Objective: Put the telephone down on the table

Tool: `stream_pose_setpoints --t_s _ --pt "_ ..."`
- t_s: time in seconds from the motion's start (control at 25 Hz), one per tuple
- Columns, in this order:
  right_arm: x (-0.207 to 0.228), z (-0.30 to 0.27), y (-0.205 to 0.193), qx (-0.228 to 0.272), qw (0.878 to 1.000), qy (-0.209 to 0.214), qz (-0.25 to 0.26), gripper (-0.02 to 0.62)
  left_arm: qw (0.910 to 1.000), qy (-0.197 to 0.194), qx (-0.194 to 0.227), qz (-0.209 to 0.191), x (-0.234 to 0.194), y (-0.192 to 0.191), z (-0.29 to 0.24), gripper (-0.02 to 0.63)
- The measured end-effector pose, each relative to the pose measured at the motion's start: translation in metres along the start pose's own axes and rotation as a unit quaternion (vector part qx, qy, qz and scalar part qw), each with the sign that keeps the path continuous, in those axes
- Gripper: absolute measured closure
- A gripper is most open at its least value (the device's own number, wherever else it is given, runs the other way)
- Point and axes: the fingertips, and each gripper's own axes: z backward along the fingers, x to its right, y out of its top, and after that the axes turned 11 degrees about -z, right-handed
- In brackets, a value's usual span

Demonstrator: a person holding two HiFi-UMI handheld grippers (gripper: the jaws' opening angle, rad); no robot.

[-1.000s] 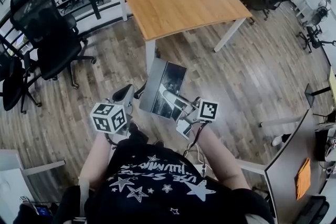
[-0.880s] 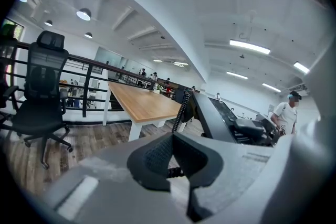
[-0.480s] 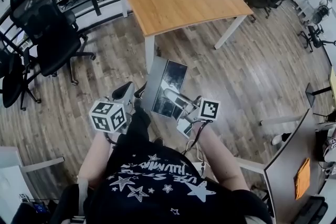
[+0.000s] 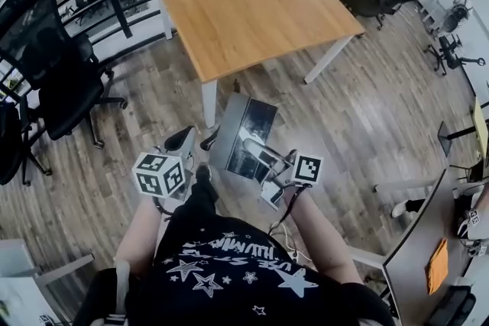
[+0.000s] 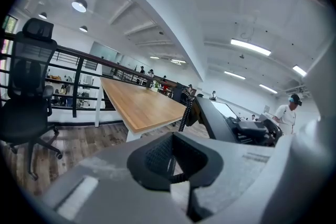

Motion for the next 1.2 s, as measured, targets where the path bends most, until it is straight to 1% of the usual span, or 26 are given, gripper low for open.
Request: stream_pose_setpoints --t_s 0.24,0.52,0.6,0.8,0.96,1.2 --pt "0.020 -0.050 0.073 0.003 1.000 -0.007 0.003 0.431 1.0000 0.000 -0.004 0.000 -0.054 0.029 -0.062 0.604" --pt "0.030 -0.112 0.135 0.001 1.000 -0.013 0.003 0.431 0.9997 -0.004 -0.021 0.016 -0.112 0.053 -0.112 0.604" --pt "0.036 -0.127 0.150 0.002 1.000 -0.017 0.002 0.431 0.9995 -0.005 -0.021 0.023 -0.129 0.059 -0.125 0.604" --pt "0.051 -0.161 0.186 0.005 1.000 -0.026 0.001 0.430 0.9995 -0.010 -0.020 0.020 -0.163 0.072 -0.155 0.604" --pt "0.058 -0.186 0.209 0.010 1.000 -0.028 -0.005 0.431 0.9995 -0.010 -0.014 0.027 -0.191 0.082 -0.165 0.604" --pt "0.064 -0.214 0.236 -0.005 0.999 -0.037 0.011 0.430 0.9991 0.000 -0.018 0.038 -0.223 0.089 -0.182 0.604"
